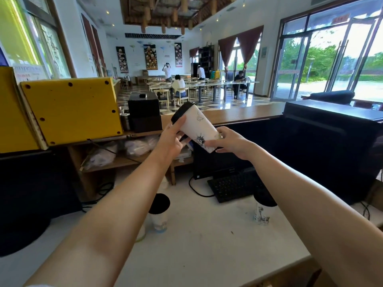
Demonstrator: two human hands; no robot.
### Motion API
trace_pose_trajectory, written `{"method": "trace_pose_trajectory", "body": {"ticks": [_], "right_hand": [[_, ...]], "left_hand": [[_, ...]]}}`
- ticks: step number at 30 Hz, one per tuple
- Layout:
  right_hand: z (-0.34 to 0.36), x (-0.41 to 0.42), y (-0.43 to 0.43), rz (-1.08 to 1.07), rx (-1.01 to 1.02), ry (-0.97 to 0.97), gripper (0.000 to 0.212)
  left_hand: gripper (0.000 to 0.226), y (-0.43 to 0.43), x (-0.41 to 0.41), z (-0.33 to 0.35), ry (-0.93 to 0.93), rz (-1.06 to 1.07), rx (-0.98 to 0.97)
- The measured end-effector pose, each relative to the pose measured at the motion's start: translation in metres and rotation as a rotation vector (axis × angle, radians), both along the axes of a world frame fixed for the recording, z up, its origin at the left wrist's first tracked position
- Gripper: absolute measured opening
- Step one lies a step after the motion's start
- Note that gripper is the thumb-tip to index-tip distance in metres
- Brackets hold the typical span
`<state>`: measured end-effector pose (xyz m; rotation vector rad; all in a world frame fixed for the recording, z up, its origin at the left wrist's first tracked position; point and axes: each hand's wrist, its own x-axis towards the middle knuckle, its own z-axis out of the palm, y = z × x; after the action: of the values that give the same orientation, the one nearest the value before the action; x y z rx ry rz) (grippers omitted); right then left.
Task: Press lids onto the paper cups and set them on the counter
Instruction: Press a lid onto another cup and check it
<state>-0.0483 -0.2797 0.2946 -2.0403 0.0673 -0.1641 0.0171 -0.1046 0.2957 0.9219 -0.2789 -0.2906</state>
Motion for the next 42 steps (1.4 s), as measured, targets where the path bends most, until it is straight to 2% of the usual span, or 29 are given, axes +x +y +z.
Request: {"method": "trace_pose_trajectory", "body": {"ticks": [2,6,11,13,16,21,24,31,36,42], "right_hand": [[-0.003,0.003,0.008,0.024,-0.096,0.002,0.060],[-0.015,0.011,0.019,0.037,-0.117,-0.039,0.059],[-0.043,0.022,0.025,-0.082,-0.098,-0.103,0.049],[-0.059,0.028,0.027,-0.126,-0.065,-0.101,0.040],[-0.092,0.034,0.031,-0.177,0.149,-0.038,0.023],[-0.161,0.036,0.045,-0.204,0.045,0.093,0.051],[-0.205,0.040,0.055,-0.176,0.092,0.095,0.057],[-0.281,0.053,0.069,-0.244,-0.027,0.237,0.056],[-0.304,0.062,0.073,-0.238,-0.041,0.280,0.059],[-0.314,0.065,0.070,-0.210,-0.028,0.297,0.049]], "left_hand": [[0.043,0.002,0.000,0.007,-0.068,0.002,0.070],[0.056,0.004,0.000,0.012,-0.227,0.012,0.240],[0.053,-0.007,0.000,-0.012,-0.311,0.048,0.286],[0.057,-0.013,0.001,-0.034,-0.270,0.086,0.337],[0.060,-0.026,-0.002,-0.075,-0.202,0.183,0.446],[0.074,-0.038,-0.005,-0.141,-0.065,0.331,0.666],[0.078,-0.033,-0.004,-0.180,-0.002,0.321,0.693],[0.087,-0.017,0.011,-0.253,0.076,0.224,0.680],[0.087,-0.009,0.021,-0.286,0.093,0.186,0.658],[0.086,-0.006,0.027,-0.301,0.087,0.164,0.703]]}}
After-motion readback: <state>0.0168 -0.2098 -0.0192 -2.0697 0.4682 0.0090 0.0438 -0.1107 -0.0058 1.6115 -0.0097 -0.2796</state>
